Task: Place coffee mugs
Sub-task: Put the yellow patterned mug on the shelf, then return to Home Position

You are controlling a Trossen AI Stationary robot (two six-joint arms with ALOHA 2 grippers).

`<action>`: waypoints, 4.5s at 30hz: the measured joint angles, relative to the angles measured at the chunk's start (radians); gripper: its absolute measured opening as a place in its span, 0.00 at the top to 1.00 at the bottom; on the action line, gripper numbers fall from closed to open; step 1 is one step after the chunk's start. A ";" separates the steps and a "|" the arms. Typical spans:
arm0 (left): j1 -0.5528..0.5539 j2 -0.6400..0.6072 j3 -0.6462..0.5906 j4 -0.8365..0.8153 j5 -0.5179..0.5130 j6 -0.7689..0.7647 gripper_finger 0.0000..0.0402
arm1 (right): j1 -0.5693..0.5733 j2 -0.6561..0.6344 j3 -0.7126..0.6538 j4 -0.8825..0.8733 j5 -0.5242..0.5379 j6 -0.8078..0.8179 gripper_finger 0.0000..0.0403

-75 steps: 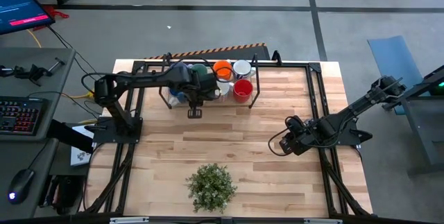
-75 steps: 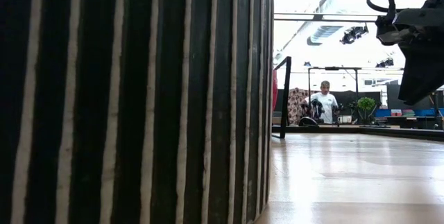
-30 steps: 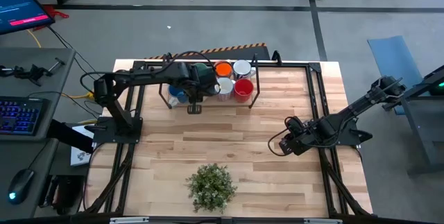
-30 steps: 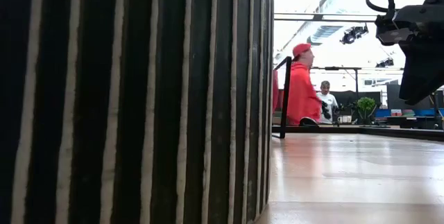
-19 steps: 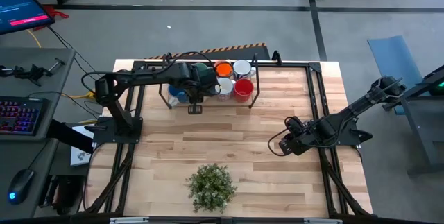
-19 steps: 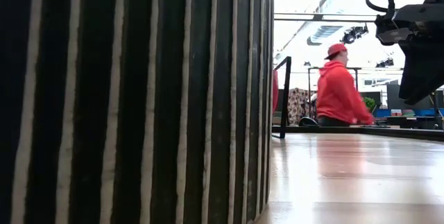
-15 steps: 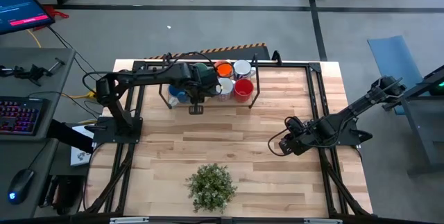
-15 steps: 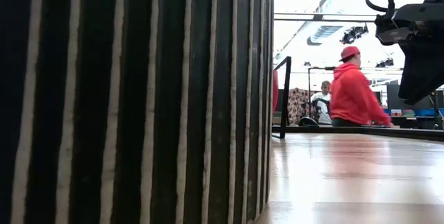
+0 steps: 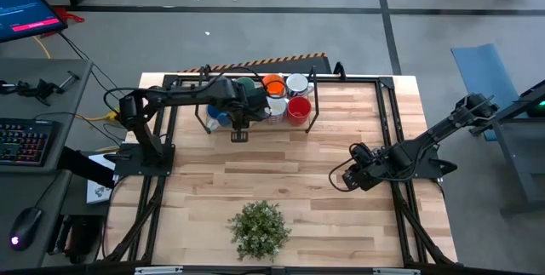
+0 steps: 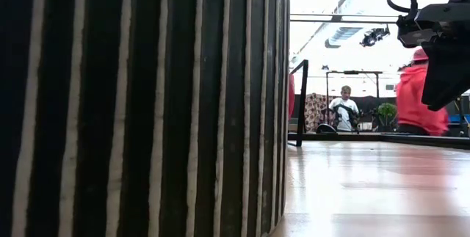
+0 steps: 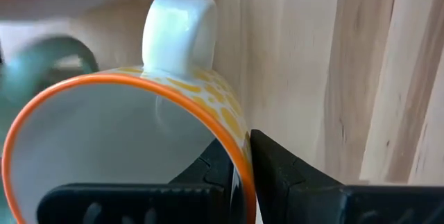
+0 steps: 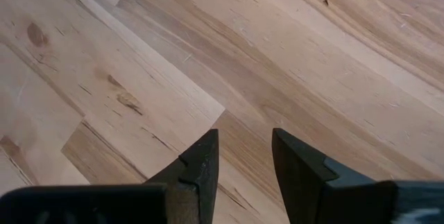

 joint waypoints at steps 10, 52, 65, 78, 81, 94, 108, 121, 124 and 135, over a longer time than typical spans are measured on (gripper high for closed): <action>0.008 0.000 -0.012 0.010 -0.019 0.000 0.91 | 0.000 0.000 0.000 0.001 0.000 0.000 0.72; -0.268 -0.401 -0.011 -0.180 0.143 -0.271 0.71 | 0.000 0.000 0.000 0.216 0.087 -0.332 0.72; -0.644 -0.492 -0.012 -0.199 0.142 -0.726 0.71 | 0.000 0.000 0.000 0.216 -0.018 -0.333 0.72; -0.711 -0.486 -0.012 -0.191 0.132 -0.768 0.71 | -0.001 0.000 0.000 0.325 0.018 -0.499 0.72; -0.711 -0.486 -0.012 -0.191 0.132 -0.769 0.71 | -0.007 0.000 0.000 0.507 -0.034 -0.750 0.72; -0.711 -0.485 -0.012 -0.192 0.132 -0.768 0.71 | -0.226 -0.267 -0.308 1.033 -0.513 -1.272 0.72; -0.711 -0.486 -0.012 -0.191 0.132 -0.768 0.71 | -0.463 -0.741 -0.570 1.057 -0.778 -1.371 0.72; -0.711 -0.485 -0.012 -0.191 0.132 -0.768 0.71 | -0.518 -0.983 -0.571 0.846 -0.653 -1.357 0.72; -0.711 -0.486 -0.012 -0.192 0.132 -0.768 0.71 | -0.518 -1.001 -0.571 0.845 -0.646 -1.335 0.72; -0.711 -0.486 -0.012 -0.192 0.132 -0.768 0.71 | -0.518 -1.001 -0.571 0.845 -0.645 -1.224 0.72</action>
